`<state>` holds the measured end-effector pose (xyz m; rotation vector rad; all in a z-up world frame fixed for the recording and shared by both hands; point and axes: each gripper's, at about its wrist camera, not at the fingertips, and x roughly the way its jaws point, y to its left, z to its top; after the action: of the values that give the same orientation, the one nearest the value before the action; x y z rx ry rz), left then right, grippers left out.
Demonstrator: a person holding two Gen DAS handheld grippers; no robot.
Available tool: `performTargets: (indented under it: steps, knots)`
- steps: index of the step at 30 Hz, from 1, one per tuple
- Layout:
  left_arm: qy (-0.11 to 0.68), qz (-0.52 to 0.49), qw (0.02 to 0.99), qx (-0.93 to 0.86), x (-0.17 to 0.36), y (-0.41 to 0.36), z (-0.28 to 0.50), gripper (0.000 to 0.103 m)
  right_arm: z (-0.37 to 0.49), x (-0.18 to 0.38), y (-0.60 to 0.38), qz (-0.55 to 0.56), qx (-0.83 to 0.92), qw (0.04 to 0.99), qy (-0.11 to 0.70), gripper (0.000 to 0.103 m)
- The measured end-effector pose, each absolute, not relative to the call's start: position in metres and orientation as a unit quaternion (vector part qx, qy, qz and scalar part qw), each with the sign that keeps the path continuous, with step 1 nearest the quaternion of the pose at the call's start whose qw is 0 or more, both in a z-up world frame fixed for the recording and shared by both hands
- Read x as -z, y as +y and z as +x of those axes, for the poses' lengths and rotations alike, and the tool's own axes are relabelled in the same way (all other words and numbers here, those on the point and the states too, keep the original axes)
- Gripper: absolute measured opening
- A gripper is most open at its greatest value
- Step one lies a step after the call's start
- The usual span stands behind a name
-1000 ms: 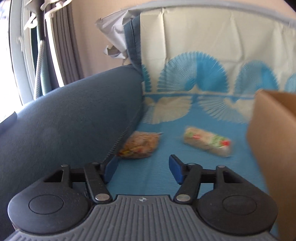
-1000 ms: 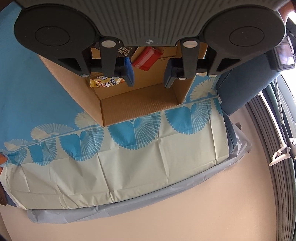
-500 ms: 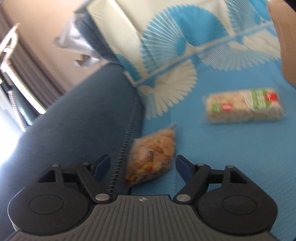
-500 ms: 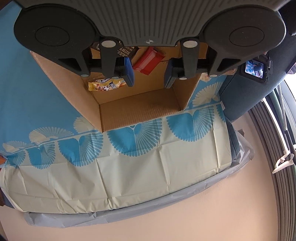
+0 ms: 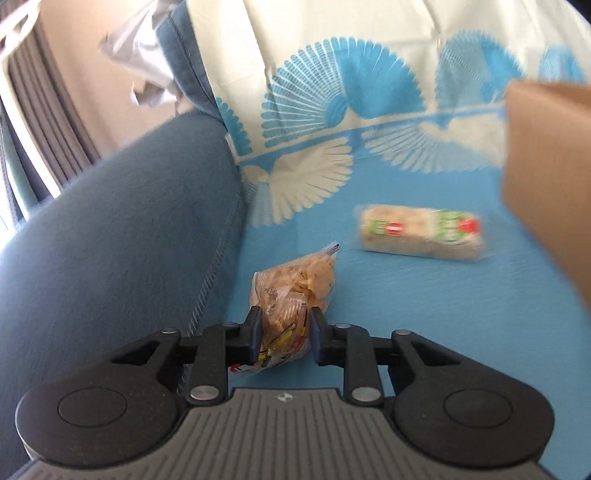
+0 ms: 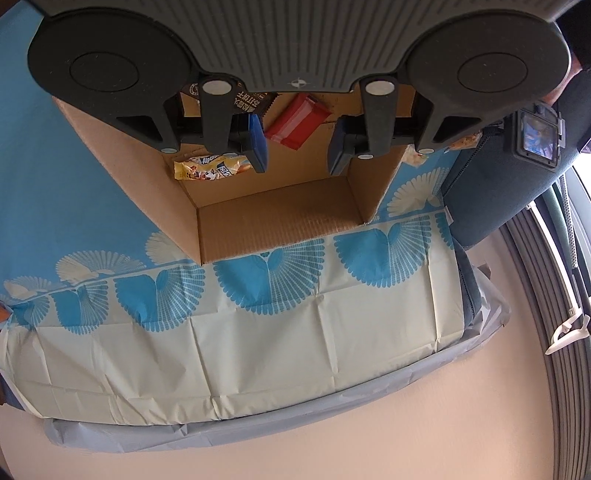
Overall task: Organize snacks
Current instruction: 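Move the left gripper to the peanut bag and grasp it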
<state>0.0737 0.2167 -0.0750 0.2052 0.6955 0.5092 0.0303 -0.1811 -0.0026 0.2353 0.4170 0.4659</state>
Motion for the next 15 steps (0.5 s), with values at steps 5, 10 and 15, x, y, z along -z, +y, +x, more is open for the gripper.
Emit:
performTargets:
  steps: [5,10,15]
  knots:
    - [0.336,0.065,0.921,-0.185,0.055,0.196,0.021,0.023,0.025,0.001,-0.185,0.118,-0.226,0.948,0.193,0.038]
    - [0.330,0.012,0.932,-0.150,0.030,0.193,-0.026,0.023,0.024,0.000,-0.184,0.106,-0.219,0.949,0.199,0.038]
    - [0.292,0.002,0.943,-0.158,0.018,0.185,-0.060,0.023,0.032,-0.002,-0.165,0.053,-0.196,0.955,0.216,0.035]
